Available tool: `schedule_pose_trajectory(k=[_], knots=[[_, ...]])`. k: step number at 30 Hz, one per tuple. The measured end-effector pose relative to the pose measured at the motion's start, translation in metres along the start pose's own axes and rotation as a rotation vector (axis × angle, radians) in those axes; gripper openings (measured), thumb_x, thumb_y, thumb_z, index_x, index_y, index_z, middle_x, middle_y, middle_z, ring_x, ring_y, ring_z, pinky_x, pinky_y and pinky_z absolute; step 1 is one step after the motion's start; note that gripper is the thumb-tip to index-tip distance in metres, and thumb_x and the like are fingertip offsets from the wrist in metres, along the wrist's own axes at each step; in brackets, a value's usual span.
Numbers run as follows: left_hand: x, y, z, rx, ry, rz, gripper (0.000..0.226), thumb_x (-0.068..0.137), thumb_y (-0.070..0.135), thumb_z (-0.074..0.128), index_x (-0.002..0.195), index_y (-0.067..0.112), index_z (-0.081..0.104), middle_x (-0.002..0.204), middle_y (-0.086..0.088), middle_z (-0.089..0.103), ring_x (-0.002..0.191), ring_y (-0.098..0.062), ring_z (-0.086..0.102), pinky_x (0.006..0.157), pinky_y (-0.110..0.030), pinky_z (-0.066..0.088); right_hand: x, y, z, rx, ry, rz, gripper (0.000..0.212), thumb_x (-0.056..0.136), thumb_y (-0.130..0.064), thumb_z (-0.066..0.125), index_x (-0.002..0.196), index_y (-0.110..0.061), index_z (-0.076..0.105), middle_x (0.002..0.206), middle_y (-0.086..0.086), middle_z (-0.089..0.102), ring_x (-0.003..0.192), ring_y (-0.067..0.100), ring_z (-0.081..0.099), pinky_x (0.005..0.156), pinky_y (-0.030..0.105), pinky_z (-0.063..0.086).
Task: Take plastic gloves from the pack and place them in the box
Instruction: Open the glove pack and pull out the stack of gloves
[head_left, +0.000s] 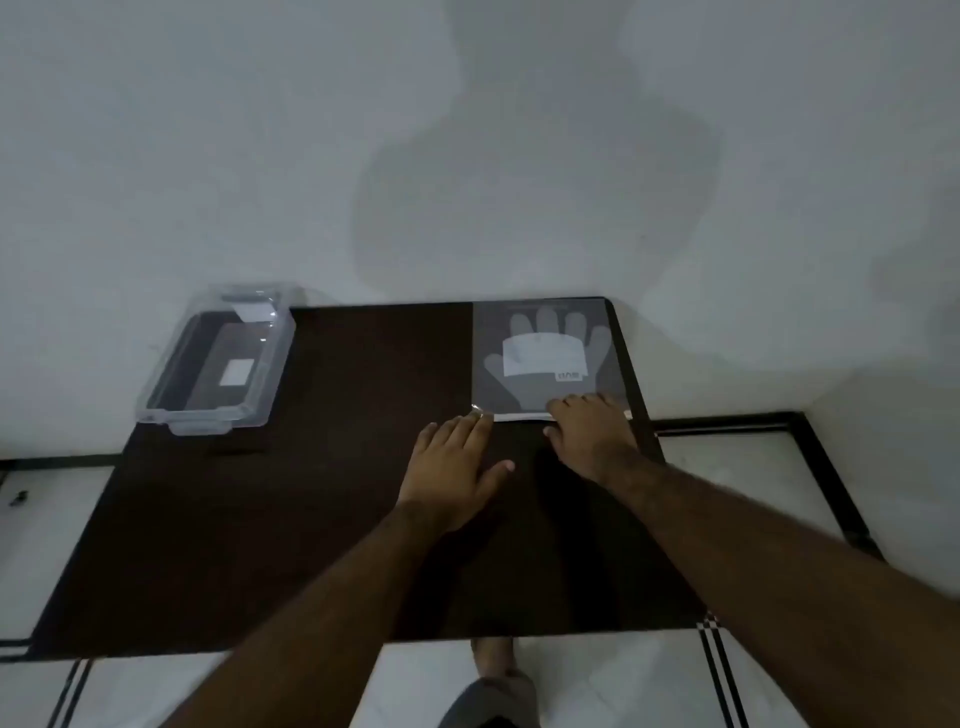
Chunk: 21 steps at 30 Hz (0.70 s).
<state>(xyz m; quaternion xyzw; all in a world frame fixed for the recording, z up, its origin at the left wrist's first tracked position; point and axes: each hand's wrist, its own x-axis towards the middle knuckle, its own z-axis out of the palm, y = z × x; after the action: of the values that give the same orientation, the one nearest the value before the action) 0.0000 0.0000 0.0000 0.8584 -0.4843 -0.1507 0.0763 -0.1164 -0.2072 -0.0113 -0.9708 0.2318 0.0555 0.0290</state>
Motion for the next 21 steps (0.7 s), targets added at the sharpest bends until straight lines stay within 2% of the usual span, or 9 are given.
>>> schedule_pose_trajectory(k=[5, 7, 13, 21], knots=[[0.043, 0.008, 0.028, -0.025, -0.077, 0.014, 0.081, 0.104, 0.072, 0.031, 0.169, 0.025, 0.022, 0.176, -0.001, 0.028, 0.162, -0.021, 0.024, 0.133, -0.047, 0.013, 0.044, 0.024, 0.014, 0.013, -0.128, 0.013, 0.029, 0.103, -0.031, 0.058, 0.130, -0.022, 0.061, 0.127, 0.006, 0.068, 0.117, 0.027, 0.063, 0.105, 0.044, 0.049], [0.054, 0.013, 0.041, -0.036, -0.101, 0.020, 0.081, 0.105, 0.072, 0.031, 0.169, 0.024, 0.023, 0.175, -0.001, 0.030, 0.161, -0.022, 0.025, 0.133, -0.047, 0.014, 0.056, 0.033, 0.019, 0.026, -0.177, -0.005, 0.032, 0.103, -0.033, 0.059, 0.133, -0.022, 0.060, 0.128, 0.006, 0.067, 0.117, 0.028, 0.062, 0.104, 0.046, 0.049], [0.079, 0.026, 0.066, -0.033, -0.105, 0.006, 0.078, 0.106, 0.070, 0.031, 0.167, 0.022, 0.029, 0.172, -0.003, 0.036, 0.158, -0.024, 0.030, 0.132, -0.046, 0.019, 0.077, 0.055, 0.031, 0.042, -0.251, -0.124, 0.027, 0.106, -0.040, 0.051, 0.122, -0.022, 0.064, 0.121, 0.006, 0.067, 0.110, 0.025, 0.062, 0.100, 0.045, 0.052], [0.103, 0.043, 0.074, -0.009, -0.049, -0.037, 0.075, 0.107, 0.066, 0.033, 0.165, 0.019, 0.036, 0.168, -0.005, 0.042, 0.156, -0.025, 0.034, 0.130, -0.045, 0.021, 0.094, 0.072, 0.037, 0.159, -0.268, -0.203, 0.026, 0.108, -0.040, 0.050, 0.113, -0.021, 0.068, 0.115, 0.007, 0.069, 0.102, 0.023, 0.064, 0.093, 0.040, 0.055]])
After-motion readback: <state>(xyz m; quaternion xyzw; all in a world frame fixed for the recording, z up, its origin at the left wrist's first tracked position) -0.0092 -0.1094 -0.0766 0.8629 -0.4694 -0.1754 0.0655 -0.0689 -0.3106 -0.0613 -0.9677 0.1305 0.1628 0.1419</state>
